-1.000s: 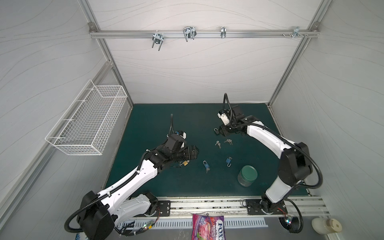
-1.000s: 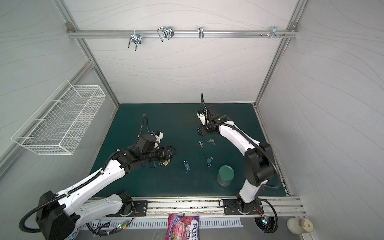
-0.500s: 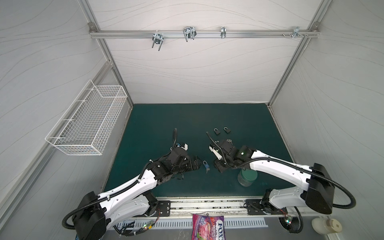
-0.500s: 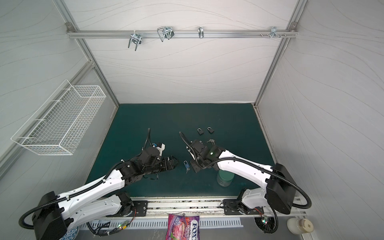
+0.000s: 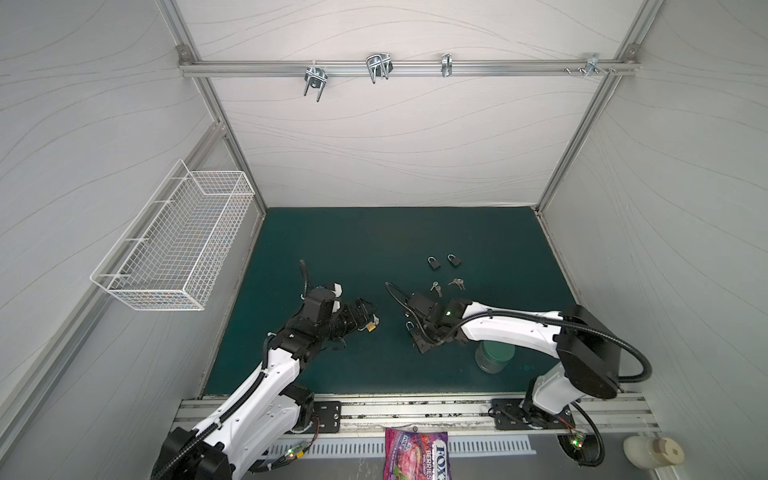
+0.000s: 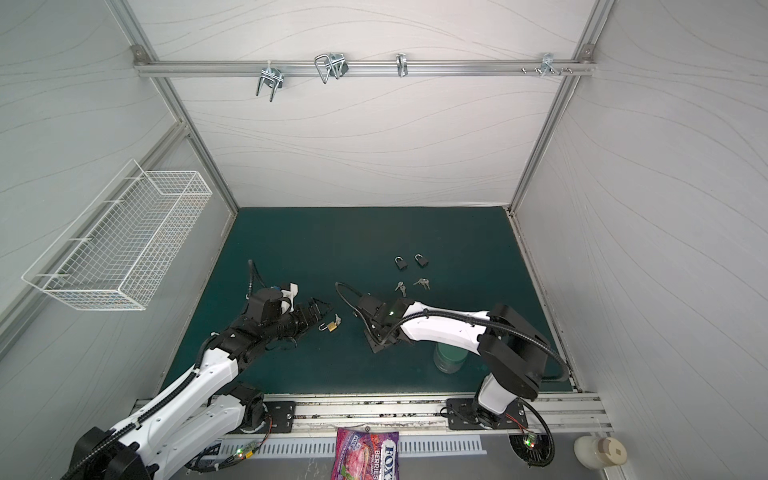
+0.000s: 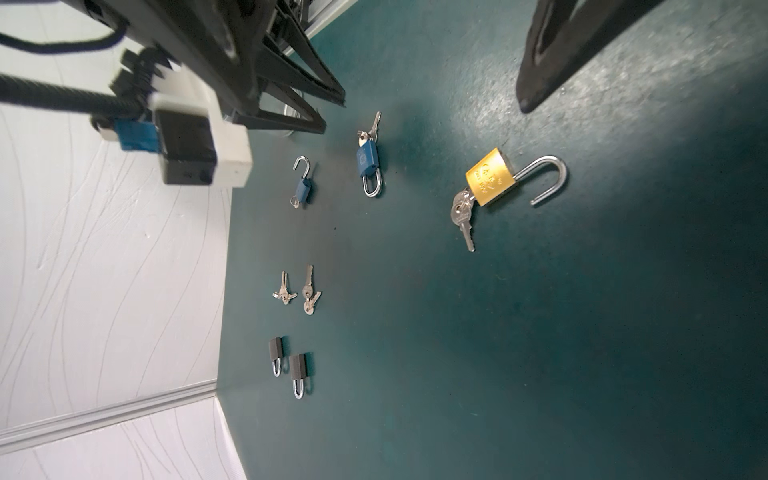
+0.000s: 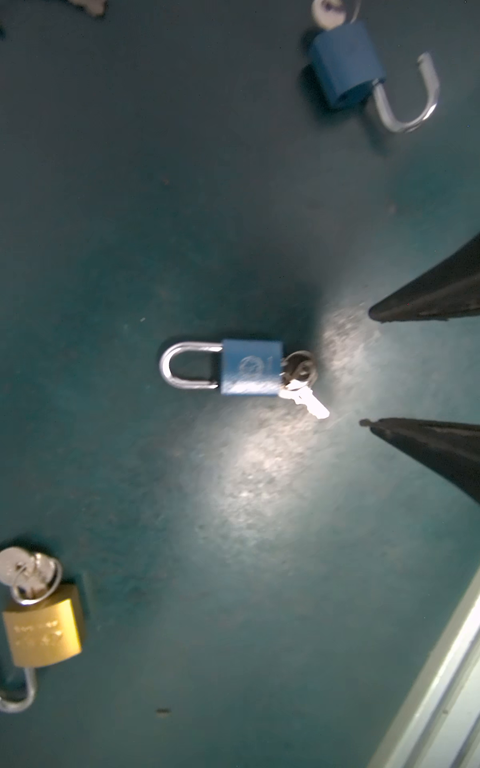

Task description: Lock with the key

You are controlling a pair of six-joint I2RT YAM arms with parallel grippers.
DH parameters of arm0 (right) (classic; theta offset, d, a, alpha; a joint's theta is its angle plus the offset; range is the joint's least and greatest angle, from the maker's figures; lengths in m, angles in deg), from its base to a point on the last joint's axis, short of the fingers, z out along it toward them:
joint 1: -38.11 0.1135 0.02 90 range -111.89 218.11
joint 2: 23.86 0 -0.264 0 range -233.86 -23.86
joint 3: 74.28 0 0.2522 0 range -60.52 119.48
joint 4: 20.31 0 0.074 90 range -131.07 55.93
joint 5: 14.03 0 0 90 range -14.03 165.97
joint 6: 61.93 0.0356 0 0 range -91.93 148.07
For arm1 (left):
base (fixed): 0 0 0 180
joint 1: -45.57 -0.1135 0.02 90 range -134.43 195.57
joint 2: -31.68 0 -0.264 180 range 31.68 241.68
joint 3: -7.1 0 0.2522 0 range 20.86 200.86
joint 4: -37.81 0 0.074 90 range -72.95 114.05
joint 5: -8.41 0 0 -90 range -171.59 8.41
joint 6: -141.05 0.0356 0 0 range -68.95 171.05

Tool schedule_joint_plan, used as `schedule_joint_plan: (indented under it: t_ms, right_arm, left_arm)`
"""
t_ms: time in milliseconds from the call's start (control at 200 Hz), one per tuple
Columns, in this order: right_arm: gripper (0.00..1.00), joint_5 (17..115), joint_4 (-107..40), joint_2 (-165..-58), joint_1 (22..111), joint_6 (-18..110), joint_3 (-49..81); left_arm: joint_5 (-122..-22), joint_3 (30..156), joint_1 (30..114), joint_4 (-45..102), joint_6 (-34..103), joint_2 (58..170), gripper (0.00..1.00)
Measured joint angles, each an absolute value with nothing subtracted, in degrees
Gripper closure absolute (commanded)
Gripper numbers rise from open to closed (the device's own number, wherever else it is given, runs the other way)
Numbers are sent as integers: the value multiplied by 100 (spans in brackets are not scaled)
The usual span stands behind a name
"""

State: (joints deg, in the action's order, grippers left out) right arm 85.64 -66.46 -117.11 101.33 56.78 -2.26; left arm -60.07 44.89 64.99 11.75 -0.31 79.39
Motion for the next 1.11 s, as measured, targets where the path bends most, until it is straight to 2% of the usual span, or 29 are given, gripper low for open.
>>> schedule_joint_plan:
  t_ms: [260, 800, 1105]
  right_arm:
    - [56, 8656, -6606, -12400, 10135, 5676, 244]
    - [57, 8647, -6626, -12990, 9875, 5470, 657]
    - [66, 8594, -6624, -13047, 9812, 5304, 688]
  left_arm:
    - [-5524, 4288, 5931, 1206, -83, 7773, 4]
    - [-5323, 4288, 5872, 1308, -64, 7912, 7]
    - [-5317, 4288, 5870, 1455, -59, 8076, 7]
